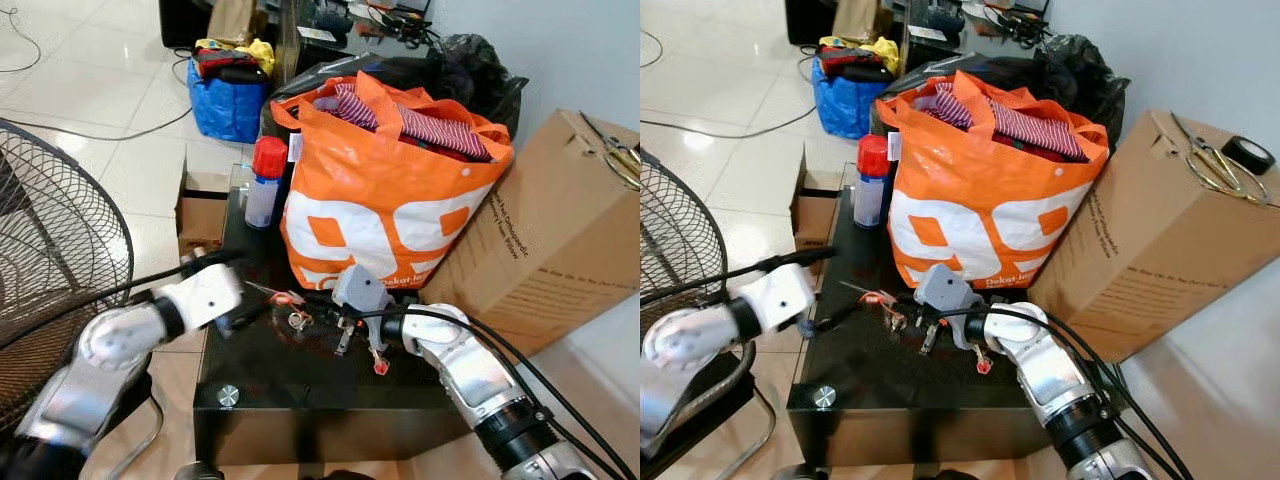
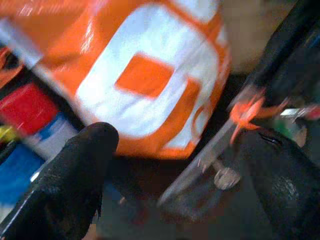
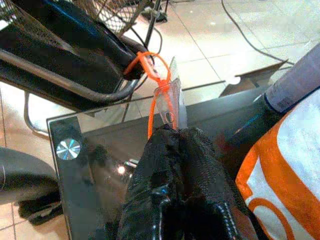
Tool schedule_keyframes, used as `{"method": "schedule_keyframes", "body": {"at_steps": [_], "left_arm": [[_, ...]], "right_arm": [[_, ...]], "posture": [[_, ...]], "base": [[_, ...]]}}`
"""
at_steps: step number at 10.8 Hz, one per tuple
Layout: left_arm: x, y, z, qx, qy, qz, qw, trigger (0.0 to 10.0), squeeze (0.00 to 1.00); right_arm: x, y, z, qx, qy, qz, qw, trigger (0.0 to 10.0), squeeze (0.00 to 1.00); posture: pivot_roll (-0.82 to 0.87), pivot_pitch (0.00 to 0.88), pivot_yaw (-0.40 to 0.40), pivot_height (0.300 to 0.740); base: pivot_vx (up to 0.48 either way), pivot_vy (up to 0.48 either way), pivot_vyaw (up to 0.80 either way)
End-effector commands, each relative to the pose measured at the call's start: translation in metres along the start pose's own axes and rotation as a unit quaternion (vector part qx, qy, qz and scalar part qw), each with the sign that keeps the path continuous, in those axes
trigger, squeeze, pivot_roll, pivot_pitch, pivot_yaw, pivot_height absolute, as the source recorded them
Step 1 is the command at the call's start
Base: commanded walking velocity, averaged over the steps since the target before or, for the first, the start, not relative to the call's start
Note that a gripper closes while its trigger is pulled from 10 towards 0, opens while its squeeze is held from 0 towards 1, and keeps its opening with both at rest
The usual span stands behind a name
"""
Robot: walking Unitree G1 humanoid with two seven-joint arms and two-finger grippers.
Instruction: Hang keys on a hook
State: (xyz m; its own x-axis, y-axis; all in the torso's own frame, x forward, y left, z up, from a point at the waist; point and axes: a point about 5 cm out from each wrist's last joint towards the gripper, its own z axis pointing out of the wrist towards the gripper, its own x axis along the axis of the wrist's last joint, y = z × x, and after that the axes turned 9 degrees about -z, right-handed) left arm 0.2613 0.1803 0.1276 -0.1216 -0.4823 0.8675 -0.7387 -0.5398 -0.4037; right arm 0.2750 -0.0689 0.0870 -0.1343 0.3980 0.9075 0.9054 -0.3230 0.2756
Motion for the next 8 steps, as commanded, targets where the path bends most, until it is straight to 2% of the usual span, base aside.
{"method": "schedule_keyframes", "body": {"at_steps": [1,3,5,7,8], "left_arm": [[0.01,0.006,0.009,-0.03,0.033,-0.003,0.999,10.0,0.0],[0.022,0.013,0.015,-0.063,0.058,-0.04,0.995,10.0,0.0],[0.024,0.018,0.015,-0.073,0.061,-0.027,0.995,10.0,0.0],[0.027,0.023,0.008,-0.042,0.073,-0.023,0.996,10.0,0.0],[0.026,0.026,0.001,-0.02,0.073,-0.027,0.997,6.5,0.0]], "right_arm": [[0.0,0.004,-0.007,-0.003,-0.003,-0.002,1.0,10.0,0.0],[0.0,0.001,-0.007,0.002,-0.006,-0.002,1.0,10.0,0.0],[-0.001,0.0,-0.009,0.006,-0.01,-0.001,1.0,10.0,0.0],[-0.002,0.001,-0.01,0.0,-0.013,0.002,1.0,10.0,0.0],[-0.003,0.002,-0.011,-0.006,-0.011,0.011,1.0,10.0,0.0]], "posture": [[0.07,0.0,-0.184,0.732],[0.06,0.0,-0.184,0.732],[0.06,0.0,-0.188,0.732],[0.06,0.0,-0.184,0.732],[0.06,0.0,-0.187,0.732]], "base": [[0.0,0.0,0.0],[0.0,0.0,0.0],[0.0,0.0,0.0],[0.0,0.0,0.0],[0.0,0.0,0.0]]}}
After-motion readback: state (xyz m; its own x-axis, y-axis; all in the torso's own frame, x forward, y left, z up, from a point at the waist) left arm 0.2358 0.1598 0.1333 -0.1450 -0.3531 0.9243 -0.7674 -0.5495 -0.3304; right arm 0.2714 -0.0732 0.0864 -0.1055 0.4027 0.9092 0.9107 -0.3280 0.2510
